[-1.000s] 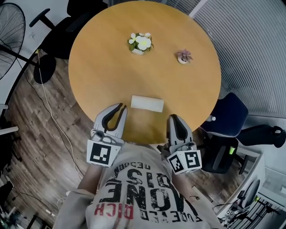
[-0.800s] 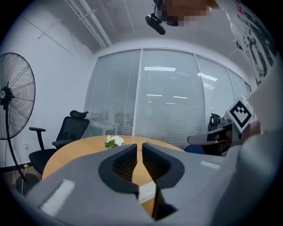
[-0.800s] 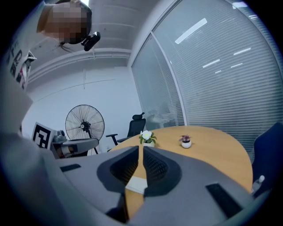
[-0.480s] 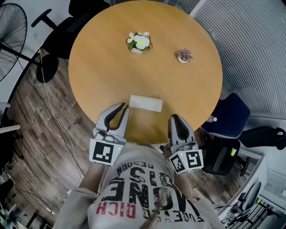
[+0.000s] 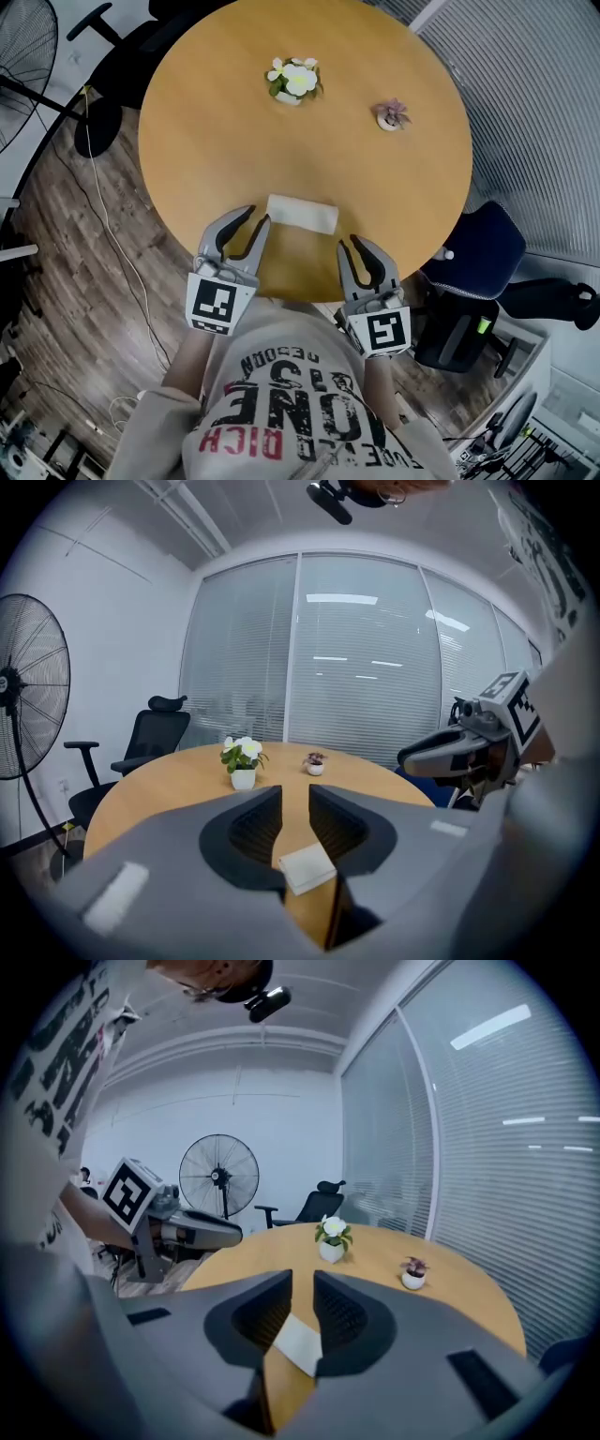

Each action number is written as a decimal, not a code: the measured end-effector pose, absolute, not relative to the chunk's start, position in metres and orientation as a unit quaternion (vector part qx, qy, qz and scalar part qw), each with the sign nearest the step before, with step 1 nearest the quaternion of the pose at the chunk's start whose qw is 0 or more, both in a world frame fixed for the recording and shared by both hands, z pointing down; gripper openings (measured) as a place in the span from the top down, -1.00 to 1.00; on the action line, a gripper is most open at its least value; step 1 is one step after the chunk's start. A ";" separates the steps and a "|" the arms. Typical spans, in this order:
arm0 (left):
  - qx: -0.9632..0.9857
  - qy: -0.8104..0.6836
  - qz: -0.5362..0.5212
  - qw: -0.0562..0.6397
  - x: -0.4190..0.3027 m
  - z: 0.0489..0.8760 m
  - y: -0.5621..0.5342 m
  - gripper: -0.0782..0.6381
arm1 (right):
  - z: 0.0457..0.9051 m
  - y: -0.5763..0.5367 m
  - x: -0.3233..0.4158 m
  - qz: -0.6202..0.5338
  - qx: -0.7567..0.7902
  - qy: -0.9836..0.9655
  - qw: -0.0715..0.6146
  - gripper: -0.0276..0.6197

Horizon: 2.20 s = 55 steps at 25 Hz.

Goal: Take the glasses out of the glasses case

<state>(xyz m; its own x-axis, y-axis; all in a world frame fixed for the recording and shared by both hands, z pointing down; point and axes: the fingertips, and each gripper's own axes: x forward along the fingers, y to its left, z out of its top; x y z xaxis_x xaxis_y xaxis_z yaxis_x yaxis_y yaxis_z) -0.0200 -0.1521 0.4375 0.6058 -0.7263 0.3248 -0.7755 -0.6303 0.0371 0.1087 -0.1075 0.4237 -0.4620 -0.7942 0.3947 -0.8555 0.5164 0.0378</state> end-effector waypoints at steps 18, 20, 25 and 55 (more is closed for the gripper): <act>0.871 -0.352 0.309 0.150 -0.009 0.569 -0.143 0.37 | 0.531 -0.134 0.105 0.046 0.381 -0.842 0.380 0.55; 0.870 -0.339 0.326 0.150 -0.007 0.579 -0.143 0.34 | 0.540 -0.133 0.105 0.046 0.370 -0.839 0.397 0.52; 0.869 -0.302 0.364 0.147 -0.001 0.598 -0.141 0.28 | 0.560 -0.129 0.105 0.045 0.344 -0.831 0.434 0.47; 0.869 -0.300 0.339 0.199 0.005 0.619 -0.139 0.30 | 0.596 -0.120 0.100 -0.078 0.269 -0.794 0.539 0.41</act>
<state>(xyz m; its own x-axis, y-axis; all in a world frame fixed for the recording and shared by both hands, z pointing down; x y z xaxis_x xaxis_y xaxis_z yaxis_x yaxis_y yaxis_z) 0.0055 -0.1391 0.6194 0.5900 -0.3858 0.7092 -0.6564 -0.7407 0.1431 0.0996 -0.1201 0.5958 -0.2736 -0.5106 0.8151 -0.3428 0.8436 0.4134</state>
